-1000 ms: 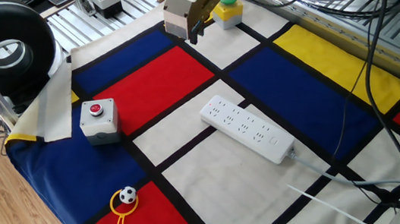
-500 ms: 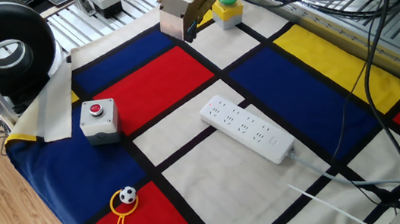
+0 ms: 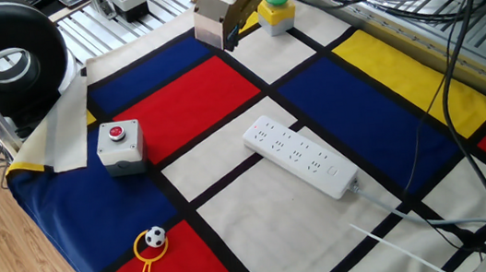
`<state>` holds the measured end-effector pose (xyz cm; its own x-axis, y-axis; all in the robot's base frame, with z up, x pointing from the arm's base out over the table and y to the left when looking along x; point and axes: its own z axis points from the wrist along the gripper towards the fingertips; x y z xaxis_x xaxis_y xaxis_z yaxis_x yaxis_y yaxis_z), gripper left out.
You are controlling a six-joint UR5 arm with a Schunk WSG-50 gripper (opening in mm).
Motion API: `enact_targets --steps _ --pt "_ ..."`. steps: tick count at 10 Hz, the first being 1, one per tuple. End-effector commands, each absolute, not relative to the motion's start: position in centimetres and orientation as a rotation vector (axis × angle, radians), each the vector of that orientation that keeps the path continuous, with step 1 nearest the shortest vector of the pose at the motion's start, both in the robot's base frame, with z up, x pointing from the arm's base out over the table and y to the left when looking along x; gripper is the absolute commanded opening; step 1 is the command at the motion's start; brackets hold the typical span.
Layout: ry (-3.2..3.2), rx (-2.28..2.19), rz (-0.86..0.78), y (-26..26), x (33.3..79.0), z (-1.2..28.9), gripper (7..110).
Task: Turn off the power strip by pressing the button
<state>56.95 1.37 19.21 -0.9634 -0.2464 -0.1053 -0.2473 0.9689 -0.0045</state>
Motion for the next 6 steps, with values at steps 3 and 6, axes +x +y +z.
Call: enact_targets --steps 3,6 --pt "3.009 -0.304 0.095 2.6 57.1 19.4 7" --pt "3.002 -0.289 0.141 3.3 57.2 19.5 7"
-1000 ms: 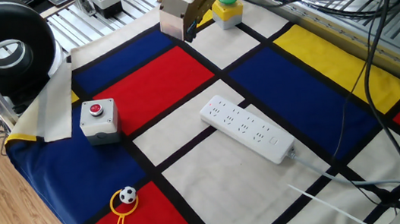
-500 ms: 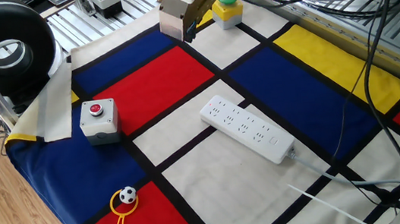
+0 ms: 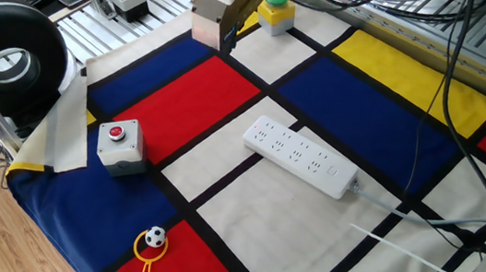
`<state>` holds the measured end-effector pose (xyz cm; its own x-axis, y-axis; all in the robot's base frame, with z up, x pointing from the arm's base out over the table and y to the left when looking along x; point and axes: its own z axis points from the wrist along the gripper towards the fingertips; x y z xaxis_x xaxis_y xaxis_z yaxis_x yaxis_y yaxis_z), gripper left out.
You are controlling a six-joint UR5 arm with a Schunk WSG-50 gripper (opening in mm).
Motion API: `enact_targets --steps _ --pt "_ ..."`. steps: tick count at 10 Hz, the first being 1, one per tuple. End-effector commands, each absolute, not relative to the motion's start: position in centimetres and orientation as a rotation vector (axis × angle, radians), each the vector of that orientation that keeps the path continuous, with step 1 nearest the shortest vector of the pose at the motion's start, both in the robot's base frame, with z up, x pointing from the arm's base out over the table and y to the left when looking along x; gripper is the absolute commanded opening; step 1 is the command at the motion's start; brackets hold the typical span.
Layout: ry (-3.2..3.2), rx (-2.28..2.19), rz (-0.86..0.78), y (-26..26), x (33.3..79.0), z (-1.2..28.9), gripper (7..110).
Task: Turn off the power strip by pressing the button
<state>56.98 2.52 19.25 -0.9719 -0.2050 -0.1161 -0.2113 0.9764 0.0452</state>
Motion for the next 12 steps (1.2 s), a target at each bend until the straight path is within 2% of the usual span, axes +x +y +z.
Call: enact_targets --steps 1,7,8,9,10,12 --pt "3.0 -0.268 0.179 3.9 57.2 19.6 7" --pt "3.083 -0.278 0.206 4.1 55.1 19.4 7" --pt "3.077 -0.289 0.26 4.8 55.0 19.4 7" --pt "3.033 -0.24 0.485 8.5 55.2 20.3 7" --pt "3.029 -0.186 0.574 9.8 55.1 20.8 7" --pt "3.054 -0.22 0.486 8.7 54.8 20.3 7"
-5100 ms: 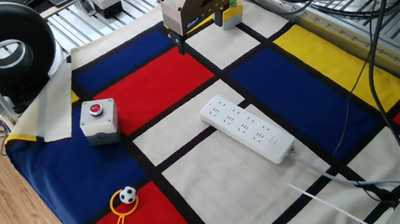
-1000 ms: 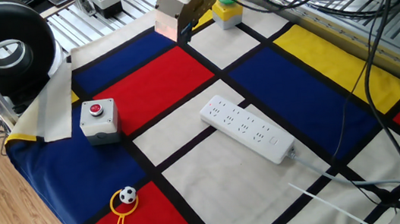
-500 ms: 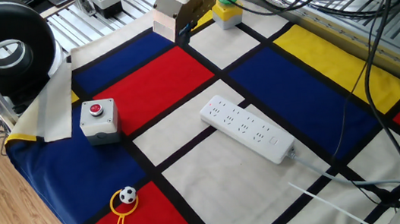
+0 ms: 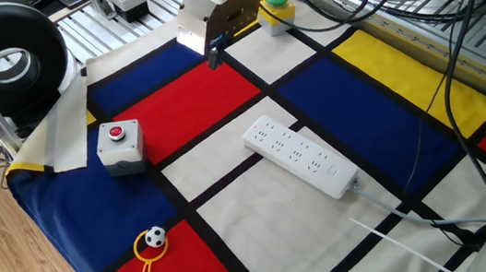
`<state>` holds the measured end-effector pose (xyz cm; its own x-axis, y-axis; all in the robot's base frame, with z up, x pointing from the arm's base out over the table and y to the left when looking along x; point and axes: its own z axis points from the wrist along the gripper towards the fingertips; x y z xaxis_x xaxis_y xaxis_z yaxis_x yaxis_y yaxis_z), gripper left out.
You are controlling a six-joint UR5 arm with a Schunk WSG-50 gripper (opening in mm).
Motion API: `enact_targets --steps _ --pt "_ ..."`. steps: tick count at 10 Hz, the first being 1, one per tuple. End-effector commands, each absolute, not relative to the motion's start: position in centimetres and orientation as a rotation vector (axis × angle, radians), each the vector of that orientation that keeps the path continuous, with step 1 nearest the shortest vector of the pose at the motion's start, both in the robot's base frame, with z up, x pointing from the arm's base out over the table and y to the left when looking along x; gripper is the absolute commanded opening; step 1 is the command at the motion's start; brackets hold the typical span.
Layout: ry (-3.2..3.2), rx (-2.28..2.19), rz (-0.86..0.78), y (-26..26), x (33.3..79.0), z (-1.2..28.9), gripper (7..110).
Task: Turn off the power strip by pressing the button
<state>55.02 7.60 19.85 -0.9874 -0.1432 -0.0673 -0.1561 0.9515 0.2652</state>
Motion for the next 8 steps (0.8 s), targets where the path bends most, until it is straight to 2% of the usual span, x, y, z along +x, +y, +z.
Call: enact_targets --steps 1,3,5,7,8 --pt "3.07 -0.213 0.431 7.9 54.8 20.1 7" --pt "3.077 -0.215 0.289 6.2 55.0 19.2 7" --pt "3.049 -0.211 0.343 7.2 55.5 19.4 7" --pt "3.052 -0.244 0.214 5.2 55.8 19.0 7" --pt "3.055 -0.228 0.201 4.9 55.8 19.0 7"
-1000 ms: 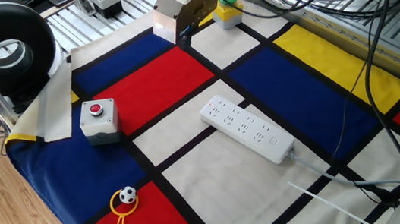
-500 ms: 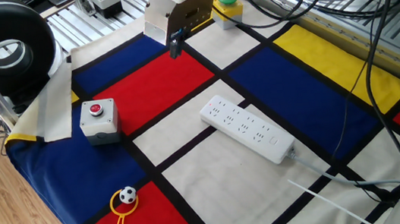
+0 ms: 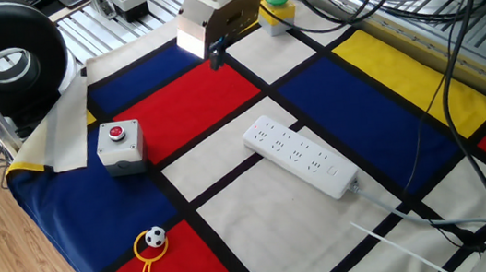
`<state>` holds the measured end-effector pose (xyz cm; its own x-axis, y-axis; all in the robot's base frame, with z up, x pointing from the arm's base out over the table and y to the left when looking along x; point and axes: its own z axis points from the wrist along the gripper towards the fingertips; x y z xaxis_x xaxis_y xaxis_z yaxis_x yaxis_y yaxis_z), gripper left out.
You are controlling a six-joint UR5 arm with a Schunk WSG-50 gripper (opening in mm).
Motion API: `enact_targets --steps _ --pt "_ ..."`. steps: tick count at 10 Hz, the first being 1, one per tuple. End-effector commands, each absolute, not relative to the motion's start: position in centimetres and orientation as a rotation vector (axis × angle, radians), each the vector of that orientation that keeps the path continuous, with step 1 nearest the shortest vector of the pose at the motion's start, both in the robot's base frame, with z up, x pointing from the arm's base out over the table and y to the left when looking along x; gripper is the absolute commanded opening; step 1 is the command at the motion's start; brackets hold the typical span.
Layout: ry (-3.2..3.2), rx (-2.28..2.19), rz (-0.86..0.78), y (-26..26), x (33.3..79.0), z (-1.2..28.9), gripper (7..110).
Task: Turn off the power strip by pressing the button
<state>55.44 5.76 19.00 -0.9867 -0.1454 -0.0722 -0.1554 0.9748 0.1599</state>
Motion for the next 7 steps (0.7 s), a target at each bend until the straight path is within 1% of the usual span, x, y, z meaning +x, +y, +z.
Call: enact_targets --steps 1,4,7 --pt "3.054 -0.232 0.207 5.04 55.78 19.01 7" --pt "3.052 -0.234 0.236 5.5 55.74 19.08 7" --pt "3.062 -0.217 0.197 4.85 55.67 18.98 7"
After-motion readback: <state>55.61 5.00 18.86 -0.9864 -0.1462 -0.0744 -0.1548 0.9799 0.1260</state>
